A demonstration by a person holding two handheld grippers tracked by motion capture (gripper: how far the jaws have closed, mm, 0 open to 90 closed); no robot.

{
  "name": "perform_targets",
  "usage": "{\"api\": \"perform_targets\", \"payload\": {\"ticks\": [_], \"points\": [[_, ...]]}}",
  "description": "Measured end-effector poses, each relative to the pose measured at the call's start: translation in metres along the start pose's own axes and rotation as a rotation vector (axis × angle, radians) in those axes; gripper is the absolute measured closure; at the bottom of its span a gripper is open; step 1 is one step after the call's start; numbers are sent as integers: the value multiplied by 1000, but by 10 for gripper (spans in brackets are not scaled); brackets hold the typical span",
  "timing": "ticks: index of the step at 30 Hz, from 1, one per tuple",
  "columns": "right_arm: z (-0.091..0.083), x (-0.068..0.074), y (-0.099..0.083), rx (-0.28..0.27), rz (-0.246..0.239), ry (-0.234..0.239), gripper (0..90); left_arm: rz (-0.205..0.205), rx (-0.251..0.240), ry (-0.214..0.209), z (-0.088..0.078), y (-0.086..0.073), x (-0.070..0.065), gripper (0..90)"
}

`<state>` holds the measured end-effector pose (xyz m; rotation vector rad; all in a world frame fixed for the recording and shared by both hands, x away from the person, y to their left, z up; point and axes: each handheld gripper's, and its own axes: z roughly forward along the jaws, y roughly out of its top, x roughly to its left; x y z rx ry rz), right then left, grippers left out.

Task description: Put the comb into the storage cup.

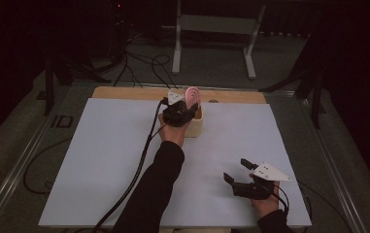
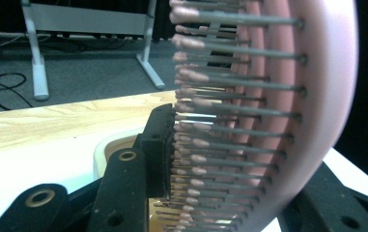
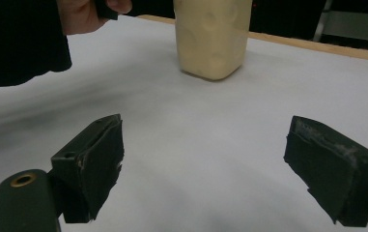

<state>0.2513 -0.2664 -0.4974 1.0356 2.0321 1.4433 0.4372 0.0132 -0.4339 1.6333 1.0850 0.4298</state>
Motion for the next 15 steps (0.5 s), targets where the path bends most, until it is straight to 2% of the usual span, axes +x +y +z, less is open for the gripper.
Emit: {"api": "perform_targets", "payload": {"ticks": [9,15], "points": [[1,0,0,4,0,0,136,8,19,-7,-1,0,3,579],[0,0,0,4,-1,0,136,20,34,7,-1,0,5,554]]}}
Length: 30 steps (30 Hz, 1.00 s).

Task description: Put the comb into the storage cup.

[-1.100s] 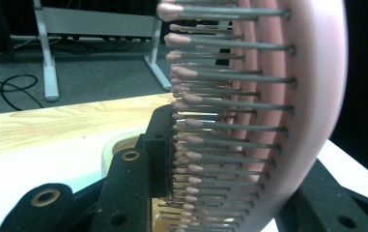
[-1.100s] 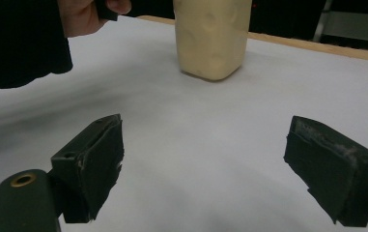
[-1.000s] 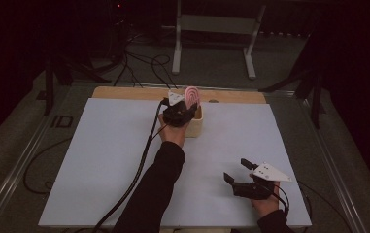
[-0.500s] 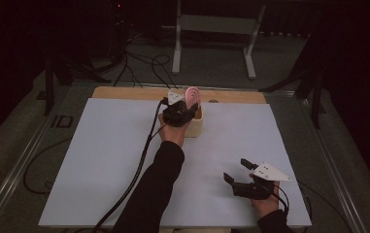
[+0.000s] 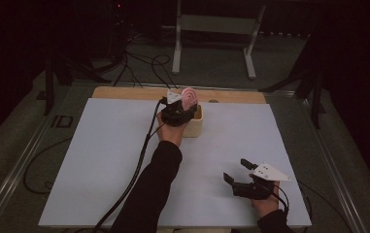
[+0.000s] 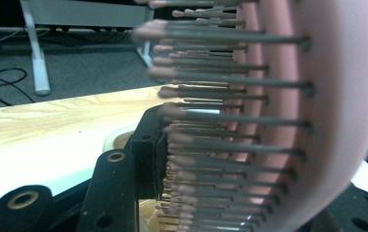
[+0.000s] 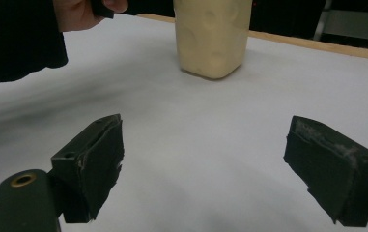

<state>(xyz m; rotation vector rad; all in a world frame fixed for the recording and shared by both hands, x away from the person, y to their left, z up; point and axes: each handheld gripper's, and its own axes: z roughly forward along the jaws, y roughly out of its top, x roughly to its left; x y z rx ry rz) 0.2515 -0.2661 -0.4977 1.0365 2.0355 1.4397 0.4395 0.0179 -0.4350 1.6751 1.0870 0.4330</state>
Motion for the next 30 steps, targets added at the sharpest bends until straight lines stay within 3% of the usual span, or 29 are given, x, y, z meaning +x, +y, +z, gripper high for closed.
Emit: {"api": "perform_targets", "payload": {"ticks": [15,30], "points": [[1,0,0,1,-2,2,136,1,18,30,-1,1,6,493],[1,0,0,3,-2,0,136,-1,43,91,-1,-1,9,302]]}}
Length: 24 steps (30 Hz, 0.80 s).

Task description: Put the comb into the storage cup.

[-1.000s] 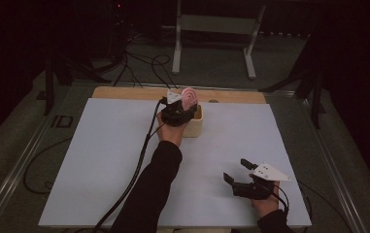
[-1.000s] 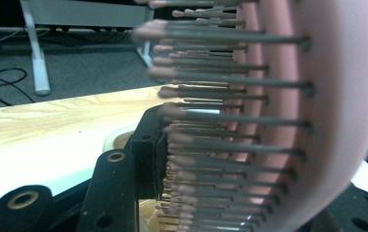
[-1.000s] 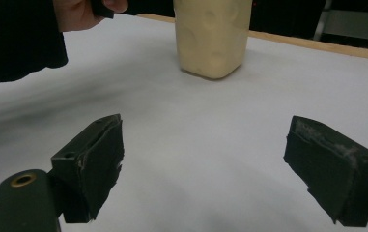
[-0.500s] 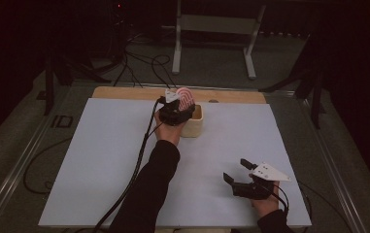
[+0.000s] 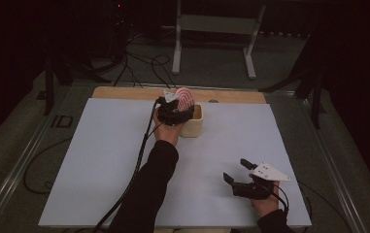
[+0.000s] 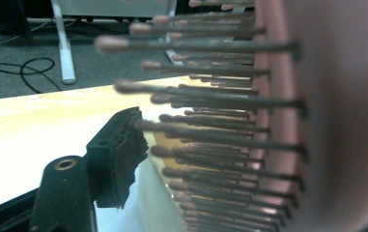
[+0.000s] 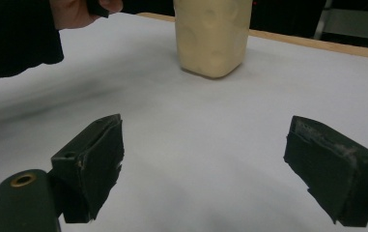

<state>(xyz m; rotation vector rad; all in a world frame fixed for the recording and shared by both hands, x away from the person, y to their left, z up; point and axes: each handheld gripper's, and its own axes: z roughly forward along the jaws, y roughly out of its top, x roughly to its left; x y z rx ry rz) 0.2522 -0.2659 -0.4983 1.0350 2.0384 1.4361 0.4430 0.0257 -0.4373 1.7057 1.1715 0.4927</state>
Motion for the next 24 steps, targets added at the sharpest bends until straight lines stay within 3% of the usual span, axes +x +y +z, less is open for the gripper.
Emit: {"api": "perform_targets", "payload": {"ticks": [11,17,24], "points": [[0,0,0,0,1,1,136,-10,2,45,-1,-2,3,203],[0,0,0,0,1,1,136,-38,-4,38,-3,-3,7,202],[0,0,0,0,1,1,136,-40,-3,19,-6,-7,10,196]]}}
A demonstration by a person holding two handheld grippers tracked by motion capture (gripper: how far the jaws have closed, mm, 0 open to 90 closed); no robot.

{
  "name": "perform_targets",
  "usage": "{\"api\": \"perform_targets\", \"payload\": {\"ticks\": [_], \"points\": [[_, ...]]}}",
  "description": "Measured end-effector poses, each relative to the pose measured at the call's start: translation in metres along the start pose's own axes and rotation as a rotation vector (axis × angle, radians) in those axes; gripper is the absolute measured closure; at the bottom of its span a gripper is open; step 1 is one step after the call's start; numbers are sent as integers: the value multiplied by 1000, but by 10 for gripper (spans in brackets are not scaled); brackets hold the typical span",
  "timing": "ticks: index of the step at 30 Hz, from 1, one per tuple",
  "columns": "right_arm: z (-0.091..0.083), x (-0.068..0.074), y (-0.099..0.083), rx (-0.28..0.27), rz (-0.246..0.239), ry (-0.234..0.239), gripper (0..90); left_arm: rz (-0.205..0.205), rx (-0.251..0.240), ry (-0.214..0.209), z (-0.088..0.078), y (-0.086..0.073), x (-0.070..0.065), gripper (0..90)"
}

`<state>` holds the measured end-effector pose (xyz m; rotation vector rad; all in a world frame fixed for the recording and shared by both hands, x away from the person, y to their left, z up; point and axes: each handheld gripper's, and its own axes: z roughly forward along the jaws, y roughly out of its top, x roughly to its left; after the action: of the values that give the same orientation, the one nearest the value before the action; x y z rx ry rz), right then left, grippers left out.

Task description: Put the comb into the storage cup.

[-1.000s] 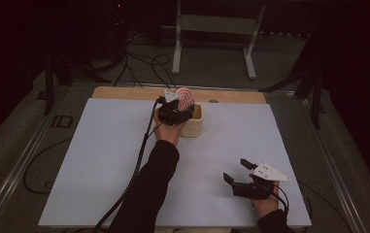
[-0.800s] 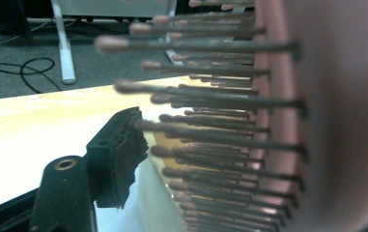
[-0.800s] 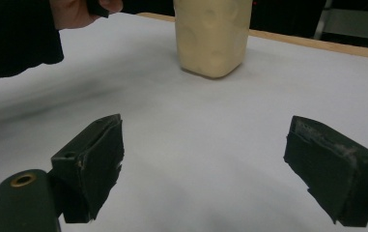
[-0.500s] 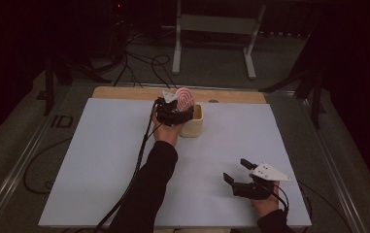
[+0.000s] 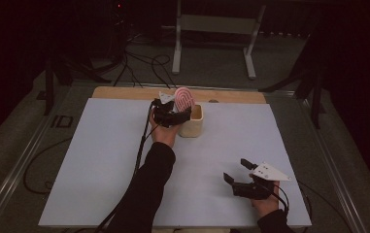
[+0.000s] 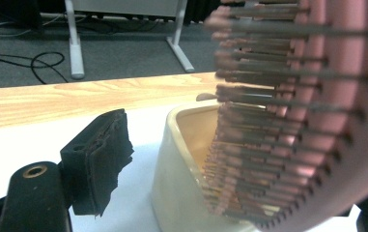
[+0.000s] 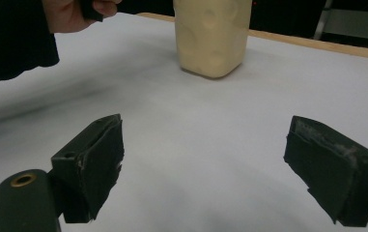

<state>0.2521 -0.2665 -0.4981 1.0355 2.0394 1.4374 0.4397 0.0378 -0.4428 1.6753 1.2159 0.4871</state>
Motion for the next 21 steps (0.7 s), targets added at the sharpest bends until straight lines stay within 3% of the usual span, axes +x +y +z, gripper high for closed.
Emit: {"api": "perform_targets", "payload": {"ticks": [10,16,21], "points": [[0,0,0,1,0,0,136,30,20,-12,-5,-5,4,143],[0,0,0,1,-1,-1,136,43,33,-36,-10,-6,8,51],[0,0,0,1,-2,-1,137,78,33,-51,-13,-7,7,7]]}}
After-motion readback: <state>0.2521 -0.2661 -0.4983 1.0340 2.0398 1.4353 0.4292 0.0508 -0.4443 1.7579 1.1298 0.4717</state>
